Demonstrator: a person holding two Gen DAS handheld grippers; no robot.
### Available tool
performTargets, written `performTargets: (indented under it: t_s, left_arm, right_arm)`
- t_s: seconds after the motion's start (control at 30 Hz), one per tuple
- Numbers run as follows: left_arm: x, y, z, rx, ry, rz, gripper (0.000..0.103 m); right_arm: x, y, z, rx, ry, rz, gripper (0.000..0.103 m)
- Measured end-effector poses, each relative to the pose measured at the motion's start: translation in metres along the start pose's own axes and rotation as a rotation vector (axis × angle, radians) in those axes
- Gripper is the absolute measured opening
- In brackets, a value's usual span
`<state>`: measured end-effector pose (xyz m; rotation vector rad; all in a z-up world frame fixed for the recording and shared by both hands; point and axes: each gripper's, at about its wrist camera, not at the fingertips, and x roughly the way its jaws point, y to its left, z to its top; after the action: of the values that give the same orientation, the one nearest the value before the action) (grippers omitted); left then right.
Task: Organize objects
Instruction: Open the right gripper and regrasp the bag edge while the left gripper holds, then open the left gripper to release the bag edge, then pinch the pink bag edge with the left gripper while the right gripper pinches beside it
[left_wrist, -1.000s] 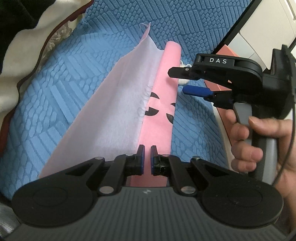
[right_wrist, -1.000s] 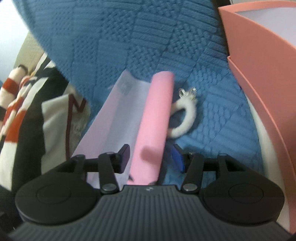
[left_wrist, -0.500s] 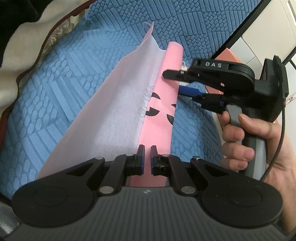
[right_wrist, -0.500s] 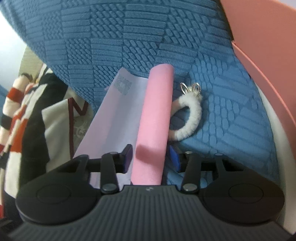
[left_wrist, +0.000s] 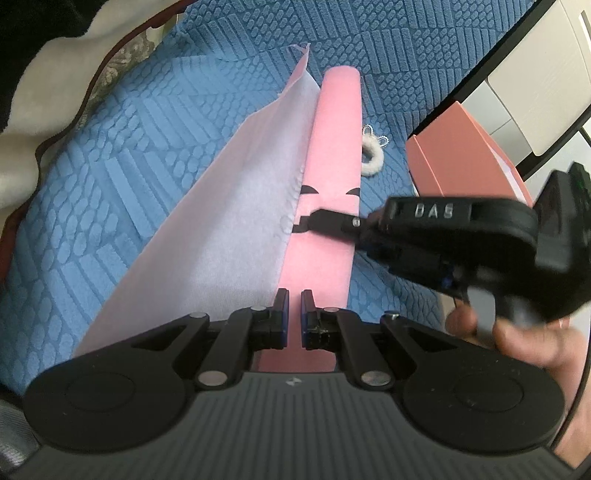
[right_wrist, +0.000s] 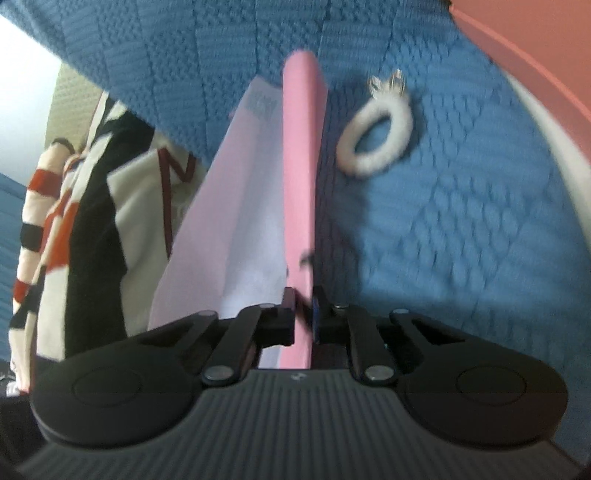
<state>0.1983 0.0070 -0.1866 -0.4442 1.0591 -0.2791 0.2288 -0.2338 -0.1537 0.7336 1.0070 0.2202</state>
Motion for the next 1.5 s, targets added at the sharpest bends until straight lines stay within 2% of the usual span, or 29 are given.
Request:
performTargets:
  t_s: [0.17, 0.43, 0.57, 0.67, 0.7, 0.8, 0.9, 1.07, 1.2, 1.3, 1.37, 1.5]
  left_arm:
    - [-0.002, -0.003, -0.001, 0.025, -0.005, 0.012, 0.007]
    - [-0.005, -0.015, -0.004, 0.094, -0.027, -0.001, 0.007]
    - [-0.007, -0.022, -0.006, 0.126, -0.046, -0.014, 0.007]
    - [-0.009, -0.027, -0.006, 0.142, -0.056, -0.038, 0.008]
    - [-0.009, -0.029, -0.007, 0.148, -0.060, -0.046, 0.014]
    - [-0.012, -0.034, -0.008, 0.168, -0.071, -0.060, 0.040]
    - [-0.012, -0.040, -0.008, 0.188, -0.081, -0.062, 0.047]
    - [-0.004, -0.051, -0.014, 0.252, -0.069, -0.036, 0.048]
    - [0.011, -0.058, -0.021, 0.260, -0.045, -0.012, 0.048]
    - [0.017, -0.068, -0.026, 0.312, -0.057, 0.047, 0.047]
    - [0.018, -0.071, -0.026, 0.324, -0.063, 0.052, 0.047]
    - [0.019, -0.068, -0.026, 0.304, -0.069, 0.046, 0.039]
  right_arm:
    - [-0.006, 0.009, -0.001, -0.040, -0.006, -0.037, 0.007]
    - [-0.007, 0.018, 0.014, -0.100, 0.071, -0.083, 0.006]
    - [-0.017, 0.014, 0.014, -0.096, 0.052, -0.060, 0.006]
    - [-0.020, 0.004, 0.012, -0.045, 0.022, -0.041, 0.006]
    - [-0.020, 0.001, 0.012, -0.025, 0.015, -0.039, 0.006]
    - [-0.020, 0.001, 0.014, -0.006, 0.018, -0.035, 0.006]
    - [-0.022, 0.006, 0.015, -0.041, 0.016, -0.030, 0.006]
    - [-0.022, 0.009, 0.009, -0.047, 0.046, -0.020, 0.006]
    - [-0.022, 0.013, 0.006, -0.069, 0.051, -0.027, 0.005]
    - [-0.023, 0.012, 0.004, -0.079, 0.053, -0.041, 0.005]
    - [-0.025, 0.009, 0.004, -0.072, 0.053, -0.042, 0.005]
    - [-0.027, 0.008, 0.005, -0.077, 0.049, -0.045, 0.005]
